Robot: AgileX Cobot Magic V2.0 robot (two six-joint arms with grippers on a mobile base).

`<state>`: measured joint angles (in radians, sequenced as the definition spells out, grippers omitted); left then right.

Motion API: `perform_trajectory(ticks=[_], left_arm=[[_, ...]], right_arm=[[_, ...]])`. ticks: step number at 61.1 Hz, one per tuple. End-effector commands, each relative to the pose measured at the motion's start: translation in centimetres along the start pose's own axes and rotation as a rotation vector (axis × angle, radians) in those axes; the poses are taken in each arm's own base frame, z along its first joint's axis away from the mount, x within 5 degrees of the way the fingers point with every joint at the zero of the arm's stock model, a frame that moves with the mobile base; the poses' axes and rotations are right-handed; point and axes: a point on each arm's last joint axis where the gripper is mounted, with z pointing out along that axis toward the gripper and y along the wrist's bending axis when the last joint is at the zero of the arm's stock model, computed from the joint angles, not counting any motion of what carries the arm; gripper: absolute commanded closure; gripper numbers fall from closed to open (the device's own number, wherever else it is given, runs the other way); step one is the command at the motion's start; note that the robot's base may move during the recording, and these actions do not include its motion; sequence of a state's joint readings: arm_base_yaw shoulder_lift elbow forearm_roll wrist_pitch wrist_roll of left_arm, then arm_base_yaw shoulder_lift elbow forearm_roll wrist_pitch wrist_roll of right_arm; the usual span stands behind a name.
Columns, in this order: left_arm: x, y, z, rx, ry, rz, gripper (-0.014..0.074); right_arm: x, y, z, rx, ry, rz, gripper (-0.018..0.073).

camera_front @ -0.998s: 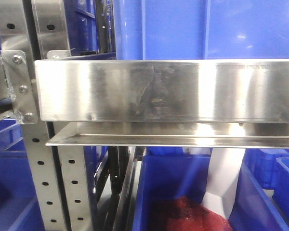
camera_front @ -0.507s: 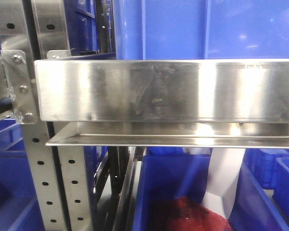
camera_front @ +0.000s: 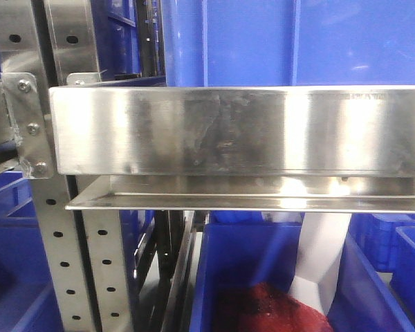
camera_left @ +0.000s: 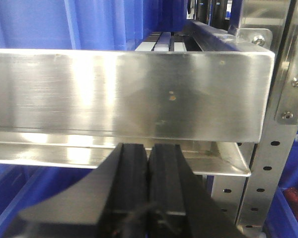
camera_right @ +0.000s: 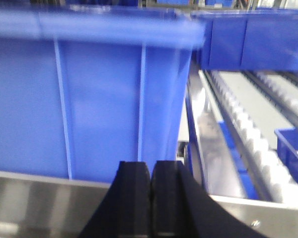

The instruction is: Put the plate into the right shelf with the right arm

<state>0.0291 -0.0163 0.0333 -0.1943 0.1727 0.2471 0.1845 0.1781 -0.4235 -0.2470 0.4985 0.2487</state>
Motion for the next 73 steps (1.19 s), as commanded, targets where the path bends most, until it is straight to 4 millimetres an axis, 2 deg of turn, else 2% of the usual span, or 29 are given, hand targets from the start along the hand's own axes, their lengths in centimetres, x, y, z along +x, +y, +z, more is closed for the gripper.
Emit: perform_trajectory(ticks=[1,12,22,32,43,50,62,73], left_arm=[[-0.5,0.2,-0.1,-0.022,-0.086,-0.01,0.0643],[-0.5,0.2,-0.1,-0.022,-0.086,-0.01,0.0643],[-0.5,0.2,-0.1,-0.022,-0.086,-0.01,0.0643],[-0.5,0.2,-0.1,-0.022,-0.086,-0.01,0.0643],[-0.5,0.2,-0.1,-0.022,-0.086,-0.01,0.0643],[-0.5,0.2,-0.1,-0.022,-0.086,-0.01,0.0643],[-0.5,0.2,-0.1,-0.022,-0.086,-0.01,0.0643],[-0.5,0.2,-0.1,-0.022,-0.086,-0.01,0.0643]], right_arm=[[-0.3,0.4,0.6,-0.016,-0.107,-0.04,0.0531],[2.7,0.3,1.9,0.032,-0.14,0.015,0.0531],[5.6,-0.1,1.8,0.086,-0.173,0.029,0.0531],[7.8,-0.1,1.4,0.099,-0.197,0.017,0.0531],[9.7,-0.2,2.1,0.107,-0.183,0.02,0.0531],[9.6,-0.2,2.1,0.108,-0.186,0.012,0.0531],[8.4,-0.3,1.8,0.112,-0.32,0.036,0.0531],[8.6,-0.3,1.9,0.11,-0.294,0.037,0.0531]])
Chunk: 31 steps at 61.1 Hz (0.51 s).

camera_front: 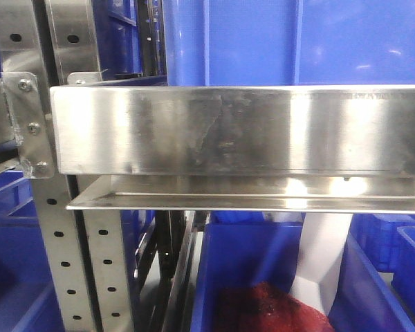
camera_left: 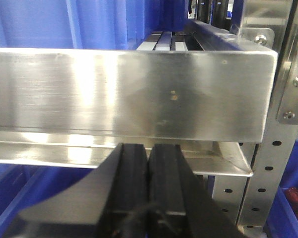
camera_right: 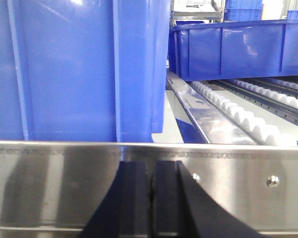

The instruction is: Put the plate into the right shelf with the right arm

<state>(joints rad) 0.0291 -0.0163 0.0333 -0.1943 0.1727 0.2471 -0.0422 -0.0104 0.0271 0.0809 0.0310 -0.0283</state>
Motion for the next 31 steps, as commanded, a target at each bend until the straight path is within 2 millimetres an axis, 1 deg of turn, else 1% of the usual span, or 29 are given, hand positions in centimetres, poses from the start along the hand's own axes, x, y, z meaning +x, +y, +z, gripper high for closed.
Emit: perform_trajectory(ticks=[1,31], left_arm=[[-0.54,0.18,-0.06,-0.022,-0.086,-0.01,0.0643],[-0.54,0.18,-0.06,-0.022,-0.086,-0.01,0.0643]], right_arm=[[-0.95,-0.04,-0.16,0.008,-0.096,-0.004,0.0531],[-0.81,-0.04,-0.15,0.008,-0.08,-0.004,0.0531]])
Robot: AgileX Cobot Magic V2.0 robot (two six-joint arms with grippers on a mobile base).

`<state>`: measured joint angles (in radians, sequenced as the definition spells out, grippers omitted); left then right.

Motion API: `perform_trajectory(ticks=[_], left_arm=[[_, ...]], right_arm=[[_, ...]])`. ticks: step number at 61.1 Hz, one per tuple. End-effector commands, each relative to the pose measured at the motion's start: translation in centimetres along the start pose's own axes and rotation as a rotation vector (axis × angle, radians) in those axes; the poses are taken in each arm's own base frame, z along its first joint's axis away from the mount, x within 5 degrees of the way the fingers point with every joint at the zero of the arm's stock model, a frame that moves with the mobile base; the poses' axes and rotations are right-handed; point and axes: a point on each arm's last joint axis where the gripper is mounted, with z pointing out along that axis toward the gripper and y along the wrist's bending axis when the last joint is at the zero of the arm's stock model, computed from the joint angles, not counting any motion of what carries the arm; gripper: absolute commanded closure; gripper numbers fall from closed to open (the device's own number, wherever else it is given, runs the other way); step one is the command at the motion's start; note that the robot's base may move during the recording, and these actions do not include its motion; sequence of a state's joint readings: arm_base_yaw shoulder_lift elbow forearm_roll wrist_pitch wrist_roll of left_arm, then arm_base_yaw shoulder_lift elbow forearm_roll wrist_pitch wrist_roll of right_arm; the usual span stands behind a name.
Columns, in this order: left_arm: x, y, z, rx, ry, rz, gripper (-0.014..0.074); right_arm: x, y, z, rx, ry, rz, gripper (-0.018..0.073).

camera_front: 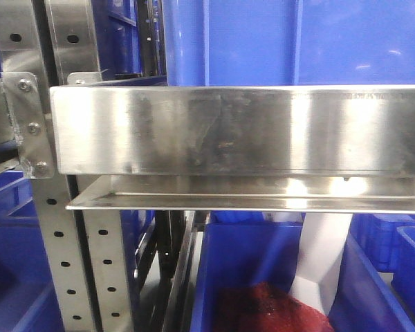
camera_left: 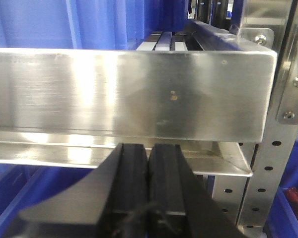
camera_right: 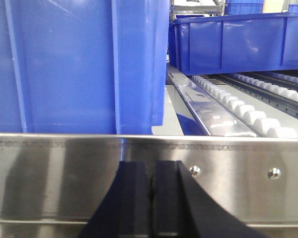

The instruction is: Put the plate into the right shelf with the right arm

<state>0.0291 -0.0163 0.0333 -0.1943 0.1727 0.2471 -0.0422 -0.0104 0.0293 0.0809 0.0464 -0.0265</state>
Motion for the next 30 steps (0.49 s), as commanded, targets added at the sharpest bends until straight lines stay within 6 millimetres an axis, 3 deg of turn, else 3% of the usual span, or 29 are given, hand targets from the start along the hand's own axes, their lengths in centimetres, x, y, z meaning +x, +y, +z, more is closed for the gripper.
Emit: perform_trajectory(ticks=[1,30], left_arm=[[-0.54,0.18,-0.06,-0.022,-0.086,-0.01,0.0643],[-0.54,0.18,-0.06,-0.022,-0.086,-0.01,0.0643]], right_arm=[[-1.03,-0.04,-0.17,0.008,-0.098,-0.006,0.0531],[-1.03,-0.04,-0.17,0.008,-0.098,-0.006,0.0531]])
